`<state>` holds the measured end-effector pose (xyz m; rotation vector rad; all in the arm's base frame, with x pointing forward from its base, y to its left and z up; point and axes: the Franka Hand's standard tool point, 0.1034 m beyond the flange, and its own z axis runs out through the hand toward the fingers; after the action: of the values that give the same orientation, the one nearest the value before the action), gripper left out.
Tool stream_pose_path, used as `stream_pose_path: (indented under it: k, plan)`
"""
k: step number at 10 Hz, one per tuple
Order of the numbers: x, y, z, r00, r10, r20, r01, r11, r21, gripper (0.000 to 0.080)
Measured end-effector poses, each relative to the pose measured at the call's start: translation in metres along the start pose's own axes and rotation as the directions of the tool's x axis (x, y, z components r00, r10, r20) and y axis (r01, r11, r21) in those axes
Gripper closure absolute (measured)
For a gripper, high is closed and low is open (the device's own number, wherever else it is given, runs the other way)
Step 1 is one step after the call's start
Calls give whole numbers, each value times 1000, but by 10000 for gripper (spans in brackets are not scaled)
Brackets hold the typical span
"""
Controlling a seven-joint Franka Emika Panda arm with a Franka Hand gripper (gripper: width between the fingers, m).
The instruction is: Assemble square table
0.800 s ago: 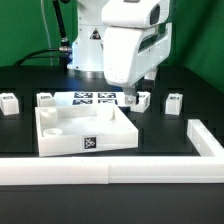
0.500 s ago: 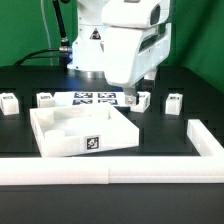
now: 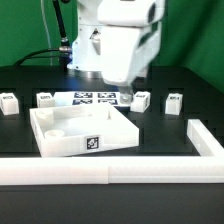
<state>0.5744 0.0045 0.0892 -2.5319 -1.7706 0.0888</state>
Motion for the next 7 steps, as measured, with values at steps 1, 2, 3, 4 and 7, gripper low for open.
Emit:
stream_pose_path:
  k: [1, 2, 3, 4, 7]
  plan:
    - [-21, -9, 5, 994, -108, 3, 108, 994, 15, 150]
    - [-36, -14, 7, 985, -170, -1, 170, 985, 12, 150]
    - [-49, -18, 11, 963, -271, -3, 271, 963, 6, 150]
    - [-51, -18, 11, 953, -303, 4, 303, 953, 11, 150]
    - [-53, -18, 13, 945, -326, 4, 326, 945, 9, 150]
